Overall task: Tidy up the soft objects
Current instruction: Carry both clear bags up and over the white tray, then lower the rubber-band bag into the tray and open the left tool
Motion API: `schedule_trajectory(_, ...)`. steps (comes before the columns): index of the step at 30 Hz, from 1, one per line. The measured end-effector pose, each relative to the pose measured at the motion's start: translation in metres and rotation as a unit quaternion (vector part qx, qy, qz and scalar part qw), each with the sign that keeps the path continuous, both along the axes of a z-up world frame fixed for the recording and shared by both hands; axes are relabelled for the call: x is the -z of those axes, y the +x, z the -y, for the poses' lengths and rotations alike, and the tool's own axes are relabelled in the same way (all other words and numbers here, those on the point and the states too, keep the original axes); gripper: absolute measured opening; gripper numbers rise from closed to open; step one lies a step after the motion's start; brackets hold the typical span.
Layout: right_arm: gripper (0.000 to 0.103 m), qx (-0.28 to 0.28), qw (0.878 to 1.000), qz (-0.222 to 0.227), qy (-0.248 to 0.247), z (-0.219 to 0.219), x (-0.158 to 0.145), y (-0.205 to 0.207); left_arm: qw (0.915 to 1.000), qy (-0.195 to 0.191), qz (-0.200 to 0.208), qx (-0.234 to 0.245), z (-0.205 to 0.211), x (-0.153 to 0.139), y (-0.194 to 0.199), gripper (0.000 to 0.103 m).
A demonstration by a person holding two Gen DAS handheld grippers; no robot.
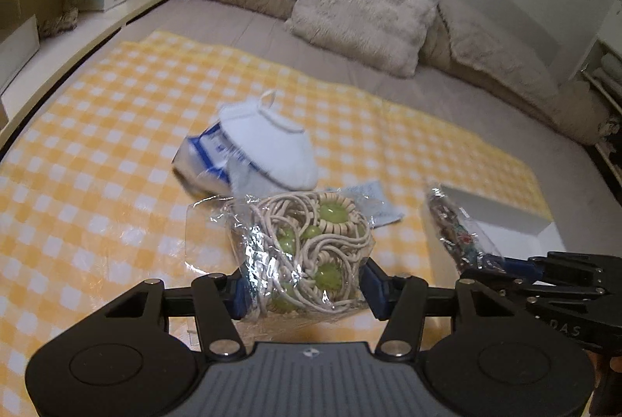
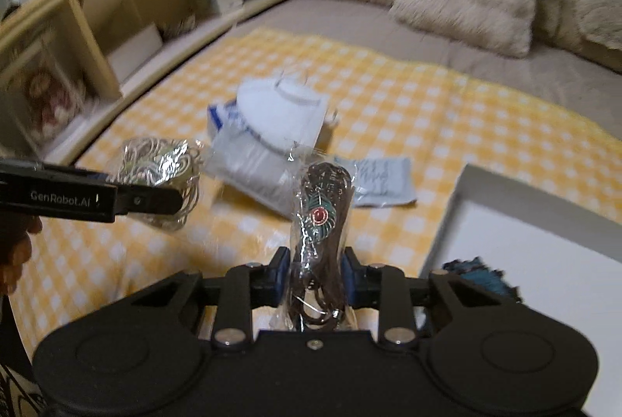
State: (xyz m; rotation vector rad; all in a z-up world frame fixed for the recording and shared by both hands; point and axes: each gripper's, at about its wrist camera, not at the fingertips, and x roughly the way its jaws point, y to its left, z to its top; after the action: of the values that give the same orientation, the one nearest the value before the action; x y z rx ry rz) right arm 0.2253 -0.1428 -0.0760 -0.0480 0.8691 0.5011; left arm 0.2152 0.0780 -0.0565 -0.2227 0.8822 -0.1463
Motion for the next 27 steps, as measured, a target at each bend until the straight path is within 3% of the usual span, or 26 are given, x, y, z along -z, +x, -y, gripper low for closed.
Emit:
schedule_trajectory(13, 0.029, 0.095, 0.992, 0.071, 0.044, 0.082, -0.042, -0.027, 0.9971, -0.044, 0.055, 0.031, 0.048, -0.029, 0.003, 0.056)
schedule_trajectory(20, 0.029, 0.151, 0.985, 0.076, 0.043, 0.13, -0.043, -0.036, 0.9945, -0.056, 0.062, 0.062, 0.087, -0.027, 0.019, 0.056)
schedule_trajectory(27, 0.029, 0.188, 0.979, 0.065, 0.035, 0.167, -0.035, -0.042, 0.9919, -0.058, 0.055, 0.098, 0.134, -0.008, 0.043, 0.056)
